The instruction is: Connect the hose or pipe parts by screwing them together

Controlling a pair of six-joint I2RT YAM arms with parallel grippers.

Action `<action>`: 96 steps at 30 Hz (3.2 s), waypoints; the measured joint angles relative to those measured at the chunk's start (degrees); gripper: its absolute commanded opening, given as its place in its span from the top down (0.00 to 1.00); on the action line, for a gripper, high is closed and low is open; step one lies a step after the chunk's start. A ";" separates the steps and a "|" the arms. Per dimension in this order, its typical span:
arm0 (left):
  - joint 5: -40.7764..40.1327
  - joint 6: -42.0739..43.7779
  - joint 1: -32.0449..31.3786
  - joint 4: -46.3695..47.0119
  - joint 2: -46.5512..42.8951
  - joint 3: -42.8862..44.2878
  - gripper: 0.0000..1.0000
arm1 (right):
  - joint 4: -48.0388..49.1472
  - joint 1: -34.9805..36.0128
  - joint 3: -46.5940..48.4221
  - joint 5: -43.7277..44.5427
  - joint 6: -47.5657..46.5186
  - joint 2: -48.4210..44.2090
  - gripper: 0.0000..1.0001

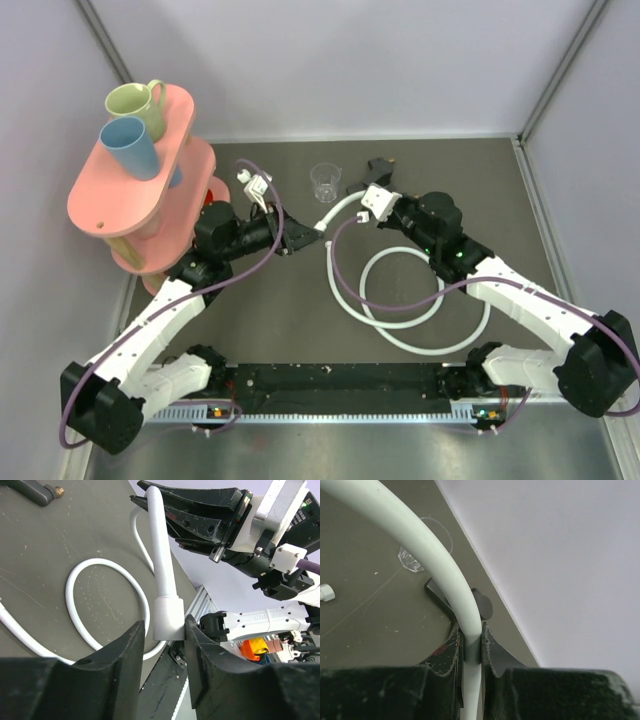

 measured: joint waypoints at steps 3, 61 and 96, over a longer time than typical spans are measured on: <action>0.22 -0.07 0.00 0.00 0.72 0.02 0.90 | -0.02 0.00 0.00 0.00 0.33 0.00 1.00; 21.57 33.81 0.17 -25.05 14.62 17.90 1.00 | -10.36 -1.20 9.40 -60.74 -3.93 4.00 0.54; 14.80 33.18 1.53 -28.28 16.46 21.99 0.28 | -11.61 1.01 10.56 -50.45 -5.03 5.95 1.00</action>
